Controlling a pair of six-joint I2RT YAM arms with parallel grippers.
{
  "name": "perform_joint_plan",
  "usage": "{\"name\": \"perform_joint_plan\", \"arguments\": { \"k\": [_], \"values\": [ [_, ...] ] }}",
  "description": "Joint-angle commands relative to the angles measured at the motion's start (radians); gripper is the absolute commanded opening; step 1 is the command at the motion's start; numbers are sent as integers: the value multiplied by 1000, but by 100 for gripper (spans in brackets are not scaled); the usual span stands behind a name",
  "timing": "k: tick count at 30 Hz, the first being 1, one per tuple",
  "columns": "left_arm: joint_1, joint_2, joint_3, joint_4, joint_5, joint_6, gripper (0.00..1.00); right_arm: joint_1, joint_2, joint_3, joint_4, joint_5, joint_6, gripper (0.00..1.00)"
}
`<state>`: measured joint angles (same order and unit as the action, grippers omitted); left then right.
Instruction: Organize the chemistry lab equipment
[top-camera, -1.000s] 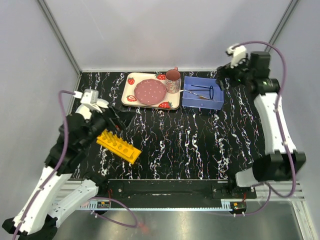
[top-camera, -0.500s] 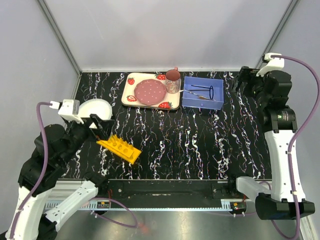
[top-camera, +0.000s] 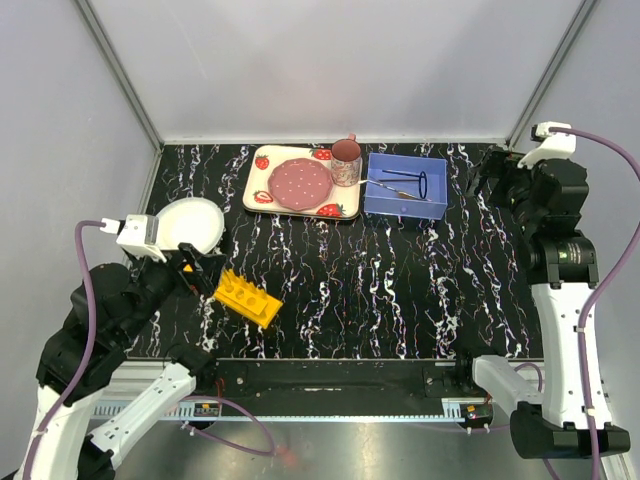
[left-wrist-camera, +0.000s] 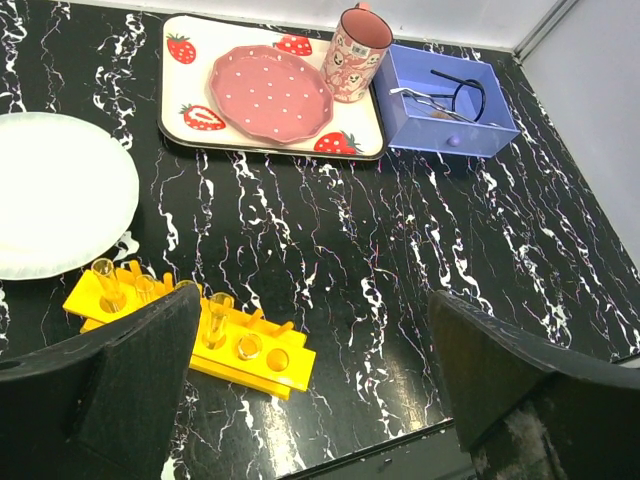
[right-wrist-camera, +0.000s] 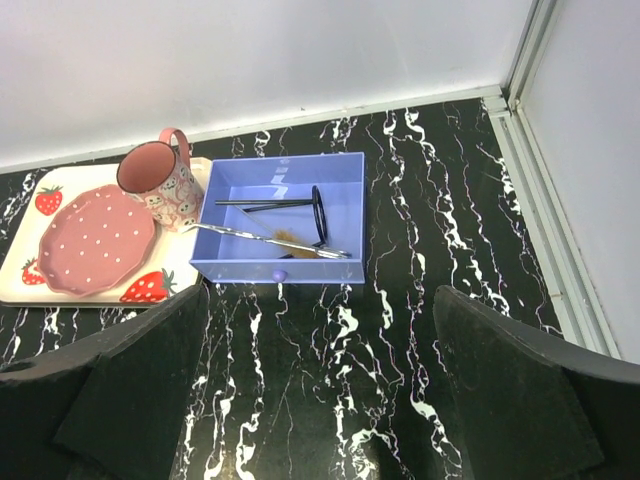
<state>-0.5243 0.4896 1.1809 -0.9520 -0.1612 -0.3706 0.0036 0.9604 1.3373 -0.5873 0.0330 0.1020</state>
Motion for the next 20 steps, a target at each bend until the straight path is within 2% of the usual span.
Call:
{"name": "perform_joint_plan", "arguments": {
  "k": [1,16,20],
  "values": [
    [4,-26,-12,16,11,-25,99,3,-25,-18,-2,-5,-4,100],
    [4,-60,-17,16,-8,-13,99,3,-32,-3,-40,-30,-13,100],
    [4,-63,-10,18,-15,-8,99,-30,-25,10,-43,-74,-30,100]
  ]
}}
